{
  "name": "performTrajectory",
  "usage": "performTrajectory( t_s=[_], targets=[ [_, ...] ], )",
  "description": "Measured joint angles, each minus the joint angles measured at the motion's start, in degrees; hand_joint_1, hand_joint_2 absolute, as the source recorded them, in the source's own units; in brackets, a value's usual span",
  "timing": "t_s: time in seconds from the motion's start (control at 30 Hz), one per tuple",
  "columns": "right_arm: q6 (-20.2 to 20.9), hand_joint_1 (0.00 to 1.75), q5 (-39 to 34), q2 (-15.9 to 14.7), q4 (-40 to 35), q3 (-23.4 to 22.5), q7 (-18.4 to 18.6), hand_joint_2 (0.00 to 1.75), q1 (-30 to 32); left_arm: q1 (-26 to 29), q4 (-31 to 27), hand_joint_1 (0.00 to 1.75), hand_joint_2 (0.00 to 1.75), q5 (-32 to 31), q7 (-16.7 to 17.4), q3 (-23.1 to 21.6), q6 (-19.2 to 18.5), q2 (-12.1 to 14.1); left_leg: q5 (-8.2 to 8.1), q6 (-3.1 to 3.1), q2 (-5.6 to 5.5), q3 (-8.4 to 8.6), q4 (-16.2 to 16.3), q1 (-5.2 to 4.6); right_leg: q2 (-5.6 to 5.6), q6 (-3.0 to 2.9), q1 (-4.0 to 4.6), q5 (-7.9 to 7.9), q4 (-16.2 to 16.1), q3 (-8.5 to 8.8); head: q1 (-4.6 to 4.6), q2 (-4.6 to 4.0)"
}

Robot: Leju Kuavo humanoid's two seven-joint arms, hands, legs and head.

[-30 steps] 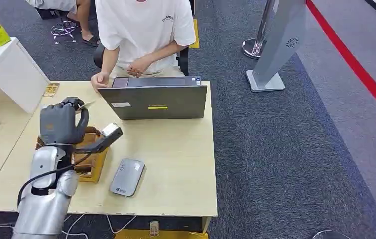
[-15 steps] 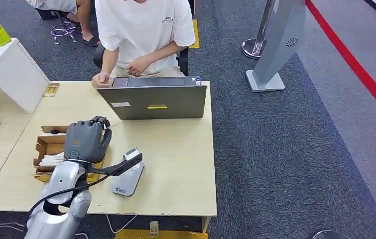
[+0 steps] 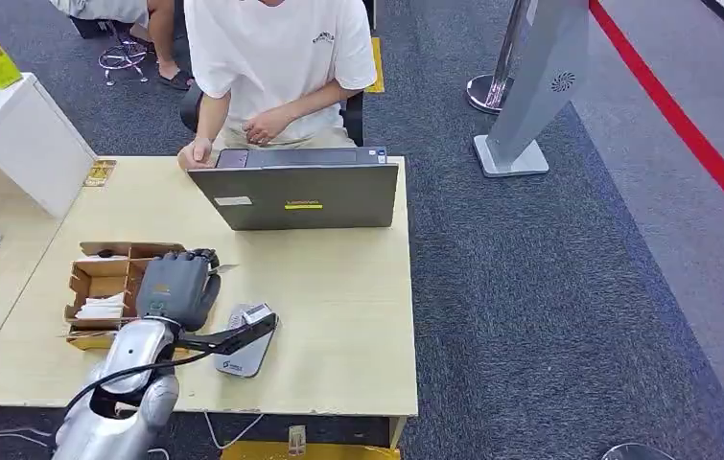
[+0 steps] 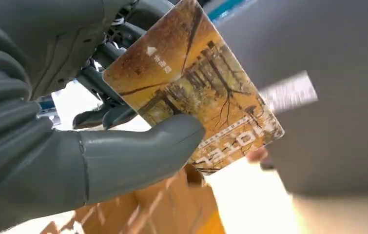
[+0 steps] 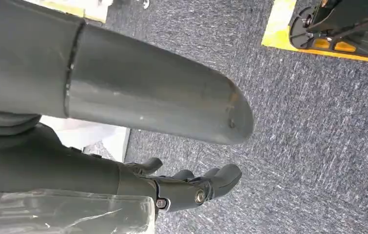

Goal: Pass the card to the sensor for recognition and then transmit it.

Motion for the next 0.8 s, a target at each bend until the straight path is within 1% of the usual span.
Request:
performTrajectory(
  t_s=[0.17, 0.53, 0.8],
  targets=[
    [0.0, 0.0, 0.13, 0.0, 0.0, -0.02, -0.2, 0.0, 0.0, 2.15, 1.44, 1.75, 1.75, 2.38, -1.84, -1.14, -1.79, 0.28, -0.01, 0.0, 0.0, -0.01, 0.0, 0.0, 0.0, 0.0, 0.0, 0.0, 0.0, 0.0, 0.02, 0.0],
    [0.0, 0.0, 0.31, 0.0, 0.0, -0.02, -0.22, 0.0, 0.05, 5.2, 2.86, 1.75, 1.75, 2.99, -3.02, -3.26, -3.17, 0.9, 0.0, 0.0, 0.0, -0.01, 0.0, 0.0, -0.01, 0.0, 0.0, 0.0, 0.0, -0.01, 0.0, 0.0],
    [0.09, 0.0, 0.46, 0.0, 0.0, -0.02, -0.28, 0.0, 0.07, 7.29, 2.86, 1.75, 1.75, 3.63, -4.41, -7.63, -4.31, 1.92, -0.01, 0.0, -0.04, -0.01, -0.01, -0.01, -0.07, 0.01, 0.0, -0.01, -0.01, 0.04, 0.02, 0.0]
  ],
)
